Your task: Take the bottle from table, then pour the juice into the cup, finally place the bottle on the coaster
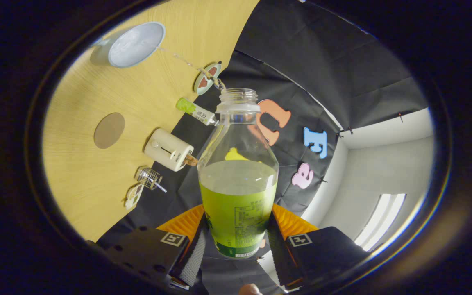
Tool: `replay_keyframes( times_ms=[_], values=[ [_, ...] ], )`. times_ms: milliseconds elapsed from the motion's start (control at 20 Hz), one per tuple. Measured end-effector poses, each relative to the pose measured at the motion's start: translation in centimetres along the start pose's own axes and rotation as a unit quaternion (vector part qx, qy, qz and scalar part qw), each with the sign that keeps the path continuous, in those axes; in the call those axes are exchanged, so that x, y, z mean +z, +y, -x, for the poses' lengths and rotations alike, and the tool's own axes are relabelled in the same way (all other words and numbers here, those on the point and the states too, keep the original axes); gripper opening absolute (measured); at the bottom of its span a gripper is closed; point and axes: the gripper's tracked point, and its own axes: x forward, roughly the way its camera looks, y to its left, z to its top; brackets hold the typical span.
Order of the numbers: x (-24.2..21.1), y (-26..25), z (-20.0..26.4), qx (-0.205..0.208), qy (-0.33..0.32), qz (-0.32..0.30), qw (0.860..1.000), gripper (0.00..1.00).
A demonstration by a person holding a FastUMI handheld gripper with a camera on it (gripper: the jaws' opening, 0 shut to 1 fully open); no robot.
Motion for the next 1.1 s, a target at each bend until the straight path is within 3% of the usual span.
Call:
replay_keyframes(
  times_ms=[700,1100],
  values=[
    [0.5,-1.4,-0.2,-0.025,-0.011,0.035,0.999,0.76],
    [0.7,-1.2,-0.1,-0.025,-0.016,0.024,0.999,0.76]
  ],
)
